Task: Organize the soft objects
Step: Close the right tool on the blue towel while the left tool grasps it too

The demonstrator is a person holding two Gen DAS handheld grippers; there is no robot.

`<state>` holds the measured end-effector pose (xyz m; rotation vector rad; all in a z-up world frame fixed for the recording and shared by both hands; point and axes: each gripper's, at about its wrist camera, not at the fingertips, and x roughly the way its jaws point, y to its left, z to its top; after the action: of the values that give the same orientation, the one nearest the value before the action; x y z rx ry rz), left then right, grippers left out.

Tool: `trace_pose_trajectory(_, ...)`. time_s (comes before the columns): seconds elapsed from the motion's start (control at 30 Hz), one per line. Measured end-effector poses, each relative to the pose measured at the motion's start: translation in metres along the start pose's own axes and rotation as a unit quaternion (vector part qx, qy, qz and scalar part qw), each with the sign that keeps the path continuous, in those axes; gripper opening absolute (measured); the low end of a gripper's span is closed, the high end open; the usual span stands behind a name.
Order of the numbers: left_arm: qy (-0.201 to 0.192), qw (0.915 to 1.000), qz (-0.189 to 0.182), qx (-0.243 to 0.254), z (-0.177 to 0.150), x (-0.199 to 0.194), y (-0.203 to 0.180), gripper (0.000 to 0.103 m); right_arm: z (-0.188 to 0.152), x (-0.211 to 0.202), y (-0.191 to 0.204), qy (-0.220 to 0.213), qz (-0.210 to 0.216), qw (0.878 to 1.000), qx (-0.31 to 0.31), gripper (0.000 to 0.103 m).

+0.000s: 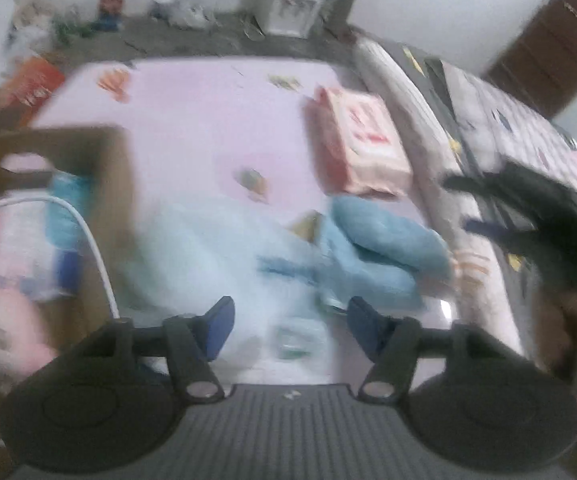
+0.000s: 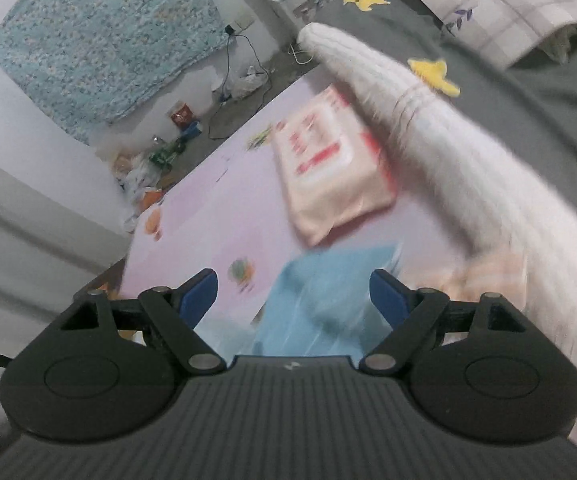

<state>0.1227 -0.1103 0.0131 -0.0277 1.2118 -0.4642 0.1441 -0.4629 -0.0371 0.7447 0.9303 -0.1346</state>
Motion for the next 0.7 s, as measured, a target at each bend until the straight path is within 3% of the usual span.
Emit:
trace_pose_trajectory(0.13, 0.028, 0.9989, -0.023, -0.029, -0.005, 0.041, -0.026, 0.041, 0.042, 0.057, -0.041, 0.072, 0.002, 0.997, 0.020, 0.085)
trace_pose_trajectory(0.3, 0.034, 0.9990, -0.009, -0.026, -0.011, 0.068, -0.045, 0.039, 0.052, 0.113, -0.063, 0.160, -0.012, 0.987, 0.030, 0.081)
trace_pose_trajectory(0.4, 0.036, 0.9990, 0.002, -0.027, -0.016, 0.070, -0.047, 0.039, 0.044, 0.121, -0.065, 0.179, 0.035, 0.982, 0.044, 0.070)
trace_pose_trajectory(0.5, 0.034, 0.9988, 0.011, -0.032, -0.016, 0.068, -0.045, 0.039, 0.036, 0.111, -0.065, 0.172, 0.111, 0.977, 0.058, 0.069)
trace_pose_trajectory(0.7, 0.012, 0.9984, 0.034, -0.045, -0.014, 0.056, -0.037, 0.040, 0.001, 0.089, -0.067, 0.201, 0.230, 0.946, 0.112, 0.070)
